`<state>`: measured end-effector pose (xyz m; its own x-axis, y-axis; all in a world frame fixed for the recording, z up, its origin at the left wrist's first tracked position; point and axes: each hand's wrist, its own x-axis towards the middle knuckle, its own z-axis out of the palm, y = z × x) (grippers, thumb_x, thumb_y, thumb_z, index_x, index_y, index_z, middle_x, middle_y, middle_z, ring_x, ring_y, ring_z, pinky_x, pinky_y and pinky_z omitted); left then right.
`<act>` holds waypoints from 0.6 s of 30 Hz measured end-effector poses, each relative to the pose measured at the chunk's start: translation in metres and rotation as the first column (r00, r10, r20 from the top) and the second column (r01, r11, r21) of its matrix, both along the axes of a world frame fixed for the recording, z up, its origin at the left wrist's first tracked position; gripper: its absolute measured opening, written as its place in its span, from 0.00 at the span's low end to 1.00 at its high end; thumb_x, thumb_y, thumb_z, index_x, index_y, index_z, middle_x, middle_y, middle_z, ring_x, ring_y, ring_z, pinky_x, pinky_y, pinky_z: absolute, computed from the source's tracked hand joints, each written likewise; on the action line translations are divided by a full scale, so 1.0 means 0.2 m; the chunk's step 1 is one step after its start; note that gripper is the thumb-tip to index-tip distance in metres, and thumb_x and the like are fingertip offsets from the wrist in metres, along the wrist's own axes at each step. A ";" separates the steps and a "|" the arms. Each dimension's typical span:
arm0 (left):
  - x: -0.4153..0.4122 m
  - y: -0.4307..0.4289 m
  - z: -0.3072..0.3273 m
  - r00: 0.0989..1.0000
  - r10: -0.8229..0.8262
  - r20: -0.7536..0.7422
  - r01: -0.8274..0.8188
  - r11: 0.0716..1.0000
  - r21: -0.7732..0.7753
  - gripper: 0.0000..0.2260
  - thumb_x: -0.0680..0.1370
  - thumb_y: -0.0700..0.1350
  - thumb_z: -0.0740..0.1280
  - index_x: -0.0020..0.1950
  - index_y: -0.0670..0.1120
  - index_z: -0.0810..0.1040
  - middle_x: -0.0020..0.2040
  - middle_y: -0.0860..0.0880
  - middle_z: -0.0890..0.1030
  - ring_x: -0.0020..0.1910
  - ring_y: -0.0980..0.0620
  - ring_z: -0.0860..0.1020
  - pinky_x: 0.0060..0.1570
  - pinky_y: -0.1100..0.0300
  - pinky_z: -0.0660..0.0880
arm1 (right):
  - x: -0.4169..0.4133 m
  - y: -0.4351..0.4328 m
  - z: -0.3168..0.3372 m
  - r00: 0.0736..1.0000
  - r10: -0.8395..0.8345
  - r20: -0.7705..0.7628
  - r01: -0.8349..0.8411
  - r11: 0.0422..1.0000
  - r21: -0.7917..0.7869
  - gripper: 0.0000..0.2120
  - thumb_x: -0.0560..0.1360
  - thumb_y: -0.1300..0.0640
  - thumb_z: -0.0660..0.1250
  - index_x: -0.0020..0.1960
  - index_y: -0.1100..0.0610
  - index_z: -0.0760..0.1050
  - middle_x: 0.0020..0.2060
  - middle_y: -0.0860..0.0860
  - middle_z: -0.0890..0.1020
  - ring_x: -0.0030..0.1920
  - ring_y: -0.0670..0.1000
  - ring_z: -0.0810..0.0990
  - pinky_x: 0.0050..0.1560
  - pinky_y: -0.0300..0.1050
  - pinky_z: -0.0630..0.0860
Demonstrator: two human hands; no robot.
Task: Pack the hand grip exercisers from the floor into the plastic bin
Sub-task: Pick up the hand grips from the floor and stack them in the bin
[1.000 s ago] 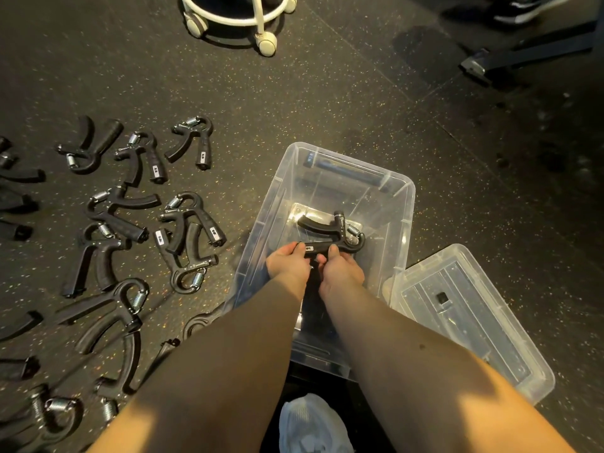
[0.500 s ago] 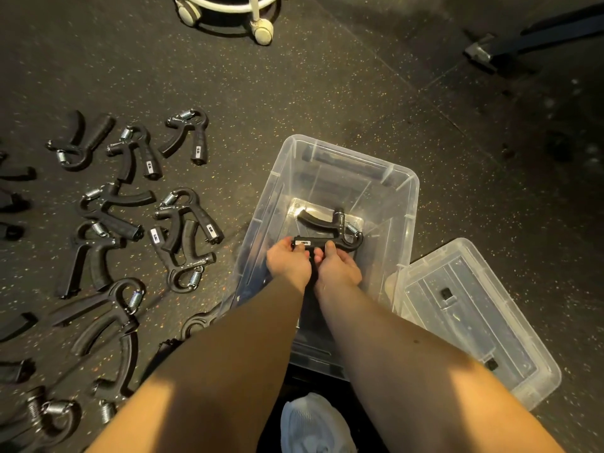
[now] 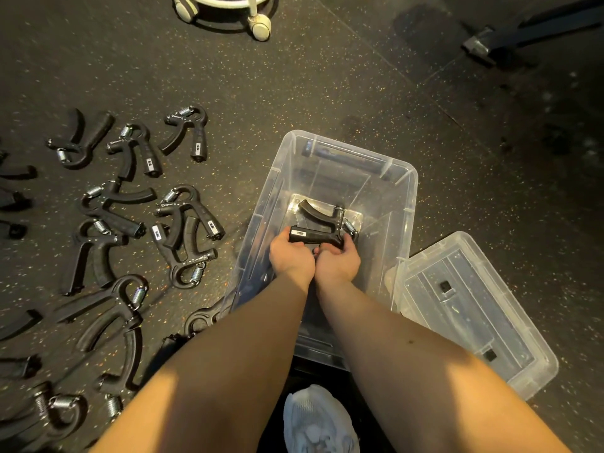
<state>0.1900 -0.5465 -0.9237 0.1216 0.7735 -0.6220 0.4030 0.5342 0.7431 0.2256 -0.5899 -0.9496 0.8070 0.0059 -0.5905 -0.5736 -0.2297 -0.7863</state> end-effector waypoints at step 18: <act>-0.02 -0.02 0.10 0.977 -0.203 0.065 0.205 0.979 -0.021 0.34 0.75 0.23 0.53 0.80 0.40 0.58 0.80 0.51 0.59 0.75 0.49 0.65 0.75 0.56 0.61 | 0.04 -0.04 -0.02 0.998 0.031 -0.057 -0.024 0.993 0.115 0.29 0.76 0.76 0.62 0.75 0.58 0.69 0.47 0.56 0.78 0.42 0.51 0.75 0.51 0.47 0.78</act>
<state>0.1859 -0.5503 -0.9047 0.3139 0.7111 -0.6291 0.4592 0.4662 0.7562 0.2330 -0.5983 -0.9528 0.7699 0.0980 -0.6306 -0.6139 -0.1566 -0.7737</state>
